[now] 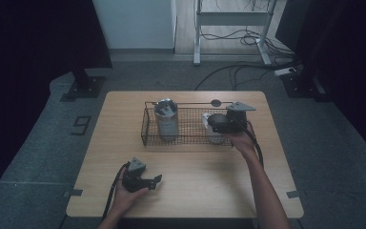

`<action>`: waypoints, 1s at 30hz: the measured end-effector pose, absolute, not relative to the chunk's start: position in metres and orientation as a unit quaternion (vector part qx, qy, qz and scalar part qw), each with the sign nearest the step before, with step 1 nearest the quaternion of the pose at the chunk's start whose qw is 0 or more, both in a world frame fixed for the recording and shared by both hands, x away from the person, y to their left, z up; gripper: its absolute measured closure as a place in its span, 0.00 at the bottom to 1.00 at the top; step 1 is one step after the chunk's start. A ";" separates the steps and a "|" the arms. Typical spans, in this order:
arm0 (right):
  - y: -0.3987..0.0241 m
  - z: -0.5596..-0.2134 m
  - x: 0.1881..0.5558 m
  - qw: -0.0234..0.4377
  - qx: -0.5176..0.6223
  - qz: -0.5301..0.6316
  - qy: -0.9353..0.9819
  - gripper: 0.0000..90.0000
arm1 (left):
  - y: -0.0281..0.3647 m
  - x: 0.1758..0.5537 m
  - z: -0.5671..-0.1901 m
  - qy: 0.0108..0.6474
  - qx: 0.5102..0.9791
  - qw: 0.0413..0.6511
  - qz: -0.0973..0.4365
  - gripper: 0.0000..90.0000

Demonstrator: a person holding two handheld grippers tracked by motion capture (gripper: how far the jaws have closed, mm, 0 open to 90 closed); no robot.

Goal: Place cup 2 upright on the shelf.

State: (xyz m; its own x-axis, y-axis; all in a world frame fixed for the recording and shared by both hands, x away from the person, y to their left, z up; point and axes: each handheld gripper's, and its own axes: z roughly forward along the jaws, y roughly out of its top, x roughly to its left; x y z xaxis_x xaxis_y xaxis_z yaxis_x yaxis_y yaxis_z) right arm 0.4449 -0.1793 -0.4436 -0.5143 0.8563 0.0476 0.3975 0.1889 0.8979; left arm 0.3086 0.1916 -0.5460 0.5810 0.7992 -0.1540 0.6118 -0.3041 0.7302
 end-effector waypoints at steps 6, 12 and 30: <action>-0.187 -0.451 0.430 0.234 0.426 0.482 0.729 0.10 | 0.192 0.309 -0.546 0.444 0.798 0.391 0.119 0.16; -0.198 -0.456 0.413 0.231 0.424 0.494 0.723 0.14 | 0.192 0.309 -0.546 0.446 0.797 0.390 0.116 0.16; -0.226 -0.486 0.337 0.234 0.412 0.492 0.730 0.15 | 0.192 0.310 -0.546 0.449 0.796 0.388 0.120 0.16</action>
